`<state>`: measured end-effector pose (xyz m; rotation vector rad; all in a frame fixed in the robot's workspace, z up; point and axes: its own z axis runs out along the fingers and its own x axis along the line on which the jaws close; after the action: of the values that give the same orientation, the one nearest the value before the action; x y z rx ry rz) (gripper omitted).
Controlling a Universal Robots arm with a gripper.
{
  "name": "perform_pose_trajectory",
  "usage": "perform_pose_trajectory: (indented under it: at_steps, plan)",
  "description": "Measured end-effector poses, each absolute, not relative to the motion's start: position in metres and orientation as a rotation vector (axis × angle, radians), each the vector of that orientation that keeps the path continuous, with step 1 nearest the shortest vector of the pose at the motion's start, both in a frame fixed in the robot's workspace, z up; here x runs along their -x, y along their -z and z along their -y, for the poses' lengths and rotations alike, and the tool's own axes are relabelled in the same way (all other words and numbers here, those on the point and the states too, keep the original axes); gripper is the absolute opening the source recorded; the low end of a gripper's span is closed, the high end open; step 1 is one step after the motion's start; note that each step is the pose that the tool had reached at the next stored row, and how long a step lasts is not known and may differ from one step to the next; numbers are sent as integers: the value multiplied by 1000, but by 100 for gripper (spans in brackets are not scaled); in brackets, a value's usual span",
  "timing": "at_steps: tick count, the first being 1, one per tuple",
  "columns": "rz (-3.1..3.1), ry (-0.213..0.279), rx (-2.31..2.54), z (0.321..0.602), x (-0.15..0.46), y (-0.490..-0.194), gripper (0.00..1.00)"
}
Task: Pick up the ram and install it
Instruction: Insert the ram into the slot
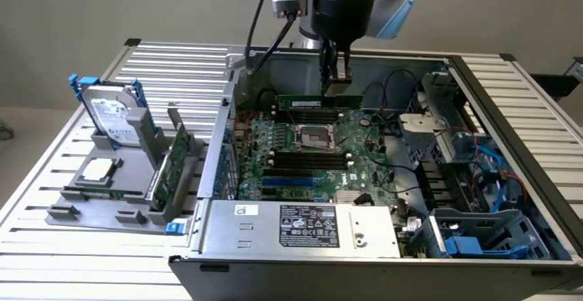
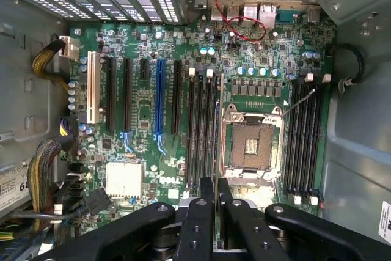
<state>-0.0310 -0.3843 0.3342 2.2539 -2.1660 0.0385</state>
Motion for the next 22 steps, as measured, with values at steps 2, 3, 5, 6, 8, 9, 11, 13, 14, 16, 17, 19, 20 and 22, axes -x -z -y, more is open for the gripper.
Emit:
perform_pose_trajectory:
  at_steps: [2,3,5,6,8,9,11,13,14,16,17,19,20,22]
  plan:
    - [2166,-38,-2254,384,31,-334,14]
    - [2166,-39,-2254,384,31,-334,14]
    - [2166,-38,-2254,384,31,-333,14]
    - [2166,-39,-2254,384,31,-332,14]
    - [2165,-38,-2253,384,31,-329,14]
    - [2165,-37,-2252,384,31,-327,14]
    - [2163,-34,-2251,384,32,-325,14]
    - [2161,-30,-2249,384,33,-322,14]
    - [2160,-28,-2248,384,33,-321,14]
    - [2158,-23,-2246,384,33,-318,14]
    - [2157,-21,-2245,384,33,-317,14]
    - [2155,-16,-2243,384,34,-314,14]
    - [2154,-14,-2243,385,34,-312,14]
    - [2152,-9,-2240,385,34,-310,14]
